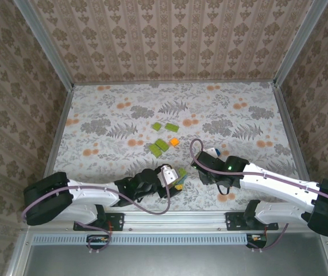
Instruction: Assemble a carrot with lego
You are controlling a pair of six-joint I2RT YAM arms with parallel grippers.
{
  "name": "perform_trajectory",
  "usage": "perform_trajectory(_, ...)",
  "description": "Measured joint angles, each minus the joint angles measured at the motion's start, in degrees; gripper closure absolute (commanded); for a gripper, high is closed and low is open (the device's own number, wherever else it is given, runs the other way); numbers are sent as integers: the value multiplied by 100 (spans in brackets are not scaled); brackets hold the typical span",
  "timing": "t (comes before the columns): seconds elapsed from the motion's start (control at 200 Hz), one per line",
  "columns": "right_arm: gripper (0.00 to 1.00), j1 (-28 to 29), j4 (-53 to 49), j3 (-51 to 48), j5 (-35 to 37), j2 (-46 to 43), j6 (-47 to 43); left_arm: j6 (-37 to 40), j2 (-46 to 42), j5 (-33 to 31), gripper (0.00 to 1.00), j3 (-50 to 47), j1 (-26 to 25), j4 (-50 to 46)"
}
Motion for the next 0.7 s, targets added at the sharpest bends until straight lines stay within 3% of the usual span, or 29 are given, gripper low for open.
perform_trajectory(0.245,66,-31,2,0,-24,0,0,4,238,87,33,33,120,129)
perform_trajectory(0.485,66,-39,4,0,-68,33,-22,44,496,282,51,81,238,341)
perform_trajectory(0.7,67,-63,4,0,-111,118,-42,186,553,479,57,83,251,431)
